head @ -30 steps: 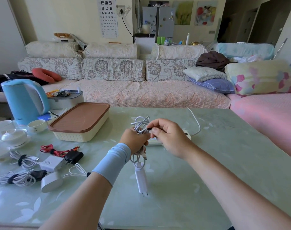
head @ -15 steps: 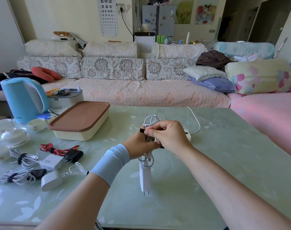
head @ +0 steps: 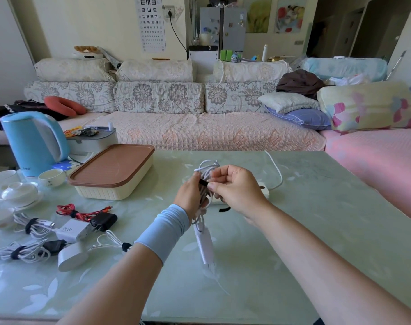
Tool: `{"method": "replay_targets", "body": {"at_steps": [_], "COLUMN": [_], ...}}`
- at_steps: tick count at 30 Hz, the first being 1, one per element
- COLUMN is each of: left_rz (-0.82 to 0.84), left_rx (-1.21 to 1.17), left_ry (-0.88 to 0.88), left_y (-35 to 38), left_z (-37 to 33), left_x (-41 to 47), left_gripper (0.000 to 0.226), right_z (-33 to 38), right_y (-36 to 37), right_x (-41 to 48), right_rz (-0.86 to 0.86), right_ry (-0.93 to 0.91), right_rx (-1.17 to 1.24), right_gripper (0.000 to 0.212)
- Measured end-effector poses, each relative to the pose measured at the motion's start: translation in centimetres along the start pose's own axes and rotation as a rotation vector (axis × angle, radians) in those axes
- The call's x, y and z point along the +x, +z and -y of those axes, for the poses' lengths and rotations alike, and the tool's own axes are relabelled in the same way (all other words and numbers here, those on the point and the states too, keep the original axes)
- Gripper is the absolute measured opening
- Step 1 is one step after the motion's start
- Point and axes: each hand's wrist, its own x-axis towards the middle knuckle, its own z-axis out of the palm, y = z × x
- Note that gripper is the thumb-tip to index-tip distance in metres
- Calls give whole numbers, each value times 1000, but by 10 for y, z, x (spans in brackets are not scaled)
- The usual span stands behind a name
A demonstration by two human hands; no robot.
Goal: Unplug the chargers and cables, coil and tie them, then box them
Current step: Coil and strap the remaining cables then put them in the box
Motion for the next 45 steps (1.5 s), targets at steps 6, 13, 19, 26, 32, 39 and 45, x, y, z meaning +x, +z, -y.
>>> {"method": "replay_targets", "body": {"at_steps": [6, 13, 19, 26, 32, 39, 45], "left_rz": [-3, -31, 153, 416, 392, 326, 323], "left_rx": [262, 118, 80, 321, 635, 773, 888], "left_ry": [145, 46, -61, 92, 215, 334, 325], "left_y": [-7, -11, -20, -25, -19, -19, -3], "left_z": [3, 3, 0, -15, -11, -5, 2], "left_x": [6, 8, 6, -17, -16, -10, -12], "left_gripper": [35, 43, 43, 36, 40, 36, 40], "right_z": [2, 0, -18, -33, -24, -10, -13], "right_y": [-18, -24, -32, -48, -58, -61, -37], "right_x": [-5, -6, 2, 17, 19, 14, 10], "right_rz": [67, 112, 186, 235, 435, 487, 157], "right_ry": [168, 327, 236, -269, -121, 442, 303], "right_rx": [-8, -32, -164, -744, -869, 115, -383], "right_gripper": [18, 19, 9, 35, 32, 42, 22]}}
